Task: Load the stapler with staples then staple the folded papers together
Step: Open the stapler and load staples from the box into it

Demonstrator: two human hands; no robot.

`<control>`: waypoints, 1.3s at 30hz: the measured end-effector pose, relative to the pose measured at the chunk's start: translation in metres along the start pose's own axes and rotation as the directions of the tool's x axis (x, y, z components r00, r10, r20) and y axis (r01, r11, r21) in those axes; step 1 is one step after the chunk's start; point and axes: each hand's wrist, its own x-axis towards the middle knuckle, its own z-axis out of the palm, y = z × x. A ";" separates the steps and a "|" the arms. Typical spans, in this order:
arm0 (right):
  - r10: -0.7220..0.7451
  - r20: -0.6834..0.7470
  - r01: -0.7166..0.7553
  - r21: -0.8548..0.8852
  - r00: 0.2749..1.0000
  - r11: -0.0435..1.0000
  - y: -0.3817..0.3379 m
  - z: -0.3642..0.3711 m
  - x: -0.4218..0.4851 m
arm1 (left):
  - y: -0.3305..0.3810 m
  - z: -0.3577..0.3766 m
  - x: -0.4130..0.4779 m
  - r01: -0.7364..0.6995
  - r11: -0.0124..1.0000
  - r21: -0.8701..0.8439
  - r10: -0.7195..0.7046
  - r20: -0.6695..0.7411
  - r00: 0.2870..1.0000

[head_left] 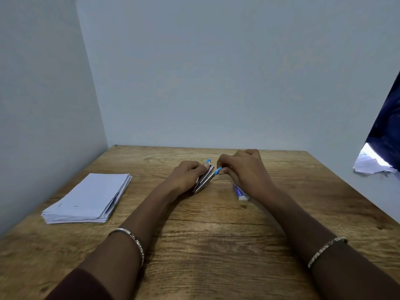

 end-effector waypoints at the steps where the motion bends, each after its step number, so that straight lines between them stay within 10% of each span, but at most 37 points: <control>1: -0.003 -0.020 0.003 0.011 1.000 1.000 0.001 0.000 0.000 | 0.001 0.001 -0.001 -0.029 0.998 -0.056 0.031 0.029 0.999; 13: 0.280 0.173 -0.294 0.827 0.944 0.479 -0.004 0.006 -0.003 | 0.012 0.021 -0.012 -0.279 0.919 -0.277 0.245 -0.153 0.957; 29: 0.372 0.215 -0.261 0.962 0.903 0.080 -0.016 0.011 -0.004 | 0.021 0.024 -0.018 -0.147 0.768 -0.624 0.101 -0.109 0.989; 39: 0.430 0.098 -0.200 0.959 0.898 0.199 -0.020 0.016 -0.002 | 0.023 0.023 -0.018 -0.193 0.800 -0.568 0.156 -0.113 0.981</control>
